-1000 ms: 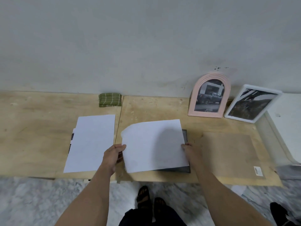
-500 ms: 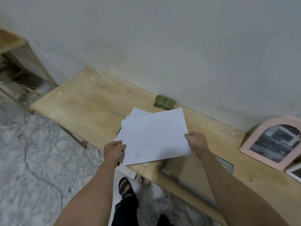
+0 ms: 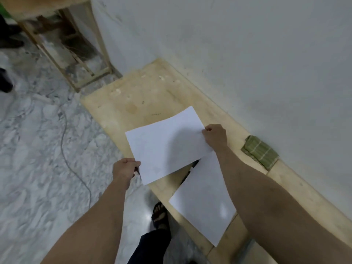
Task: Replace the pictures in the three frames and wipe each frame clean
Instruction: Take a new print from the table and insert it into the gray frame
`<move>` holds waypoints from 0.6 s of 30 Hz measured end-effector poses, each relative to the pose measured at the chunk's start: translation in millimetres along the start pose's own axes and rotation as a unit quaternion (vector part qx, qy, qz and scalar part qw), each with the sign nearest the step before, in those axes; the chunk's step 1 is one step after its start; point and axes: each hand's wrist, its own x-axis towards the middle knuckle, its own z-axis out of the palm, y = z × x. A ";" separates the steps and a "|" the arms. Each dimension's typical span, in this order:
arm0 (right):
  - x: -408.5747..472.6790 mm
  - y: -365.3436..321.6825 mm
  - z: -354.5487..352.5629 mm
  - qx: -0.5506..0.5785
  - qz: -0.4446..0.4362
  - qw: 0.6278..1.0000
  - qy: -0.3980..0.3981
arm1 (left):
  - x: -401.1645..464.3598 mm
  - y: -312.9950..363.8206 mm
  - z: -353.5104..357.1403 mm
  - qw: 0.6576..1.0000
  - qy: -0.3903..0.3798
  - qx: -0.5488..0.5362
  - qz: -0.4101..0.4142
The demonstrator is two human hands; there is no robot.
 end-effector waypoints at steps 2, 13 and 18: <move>15.6 -10.2 15.1 -0.026 -0.007 1.000 -0.006 | 5.8 -0.7 -4.4 1.000 -0.007 0.022 -0.002; 38.8 -16.9 46.3 -0.055 -0.017 0.998 -0.022 | -4.4 -8.7 -6.3 0.987 0.031 0.156 0.005; 27.8 16.4 19.2 -0.096 -0.016 0.993 -0.070 | -24.2 -32.5 -1.4 0.991 0.065 0.116 -0.022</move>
